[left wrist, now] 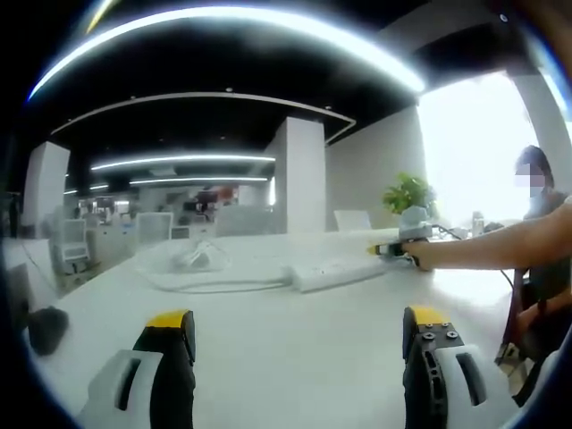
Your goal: Straighten the power strip on the desk, plug the charger into it
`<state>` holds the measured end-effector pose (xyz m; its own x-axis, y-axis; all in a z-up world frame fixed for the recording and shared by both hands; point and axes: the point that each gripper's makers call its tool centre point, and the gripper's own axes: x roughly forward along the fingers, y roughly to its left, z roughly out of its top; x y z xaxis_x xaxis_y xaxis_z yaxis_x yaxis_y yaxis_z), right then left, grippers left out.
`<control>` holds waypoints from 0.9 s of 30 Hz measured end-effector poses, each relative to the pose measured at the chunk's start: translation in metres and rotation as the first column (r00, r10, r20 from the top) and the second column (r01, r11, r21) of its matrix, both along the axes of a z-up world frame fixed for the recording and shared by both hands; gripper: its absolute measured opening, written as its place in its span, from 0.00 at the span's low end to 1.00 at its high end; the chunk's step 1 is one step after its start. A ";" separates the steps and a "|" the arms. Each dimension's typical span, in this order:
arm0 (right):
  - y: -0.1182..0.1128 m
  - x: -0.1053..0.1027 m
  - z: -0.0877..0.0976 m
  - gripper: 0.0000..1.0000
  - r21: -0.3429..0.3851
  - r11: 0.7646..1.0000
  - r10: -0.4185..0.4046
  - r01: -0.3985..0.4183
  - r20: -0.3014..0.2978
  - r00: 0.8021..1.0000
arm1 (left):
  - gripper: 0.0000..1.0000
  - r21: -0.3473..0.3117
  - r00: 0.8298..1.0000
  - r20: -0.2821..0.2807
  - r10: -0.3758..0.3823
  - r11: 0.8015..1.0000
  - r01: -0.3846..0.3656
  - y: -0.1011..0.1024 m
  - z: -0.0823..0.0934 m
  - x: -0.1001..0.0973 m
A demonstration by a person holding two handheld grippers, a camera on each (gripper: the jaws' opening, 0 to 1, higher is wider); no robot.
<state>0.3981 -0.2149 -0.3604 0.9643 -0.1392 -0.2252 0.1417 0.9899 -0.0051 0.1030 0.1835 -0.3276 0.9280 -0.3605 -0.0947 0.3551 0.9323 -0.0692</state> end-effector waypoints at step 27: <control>0.011 -0.001 -0.007 0.33 -0.020 0.997 0.071 -0.072 -0.036 0.997 | 0.99 -0.005 1.000 0.004 0.003 1.000 -0.003 0.002 0.000 -0.002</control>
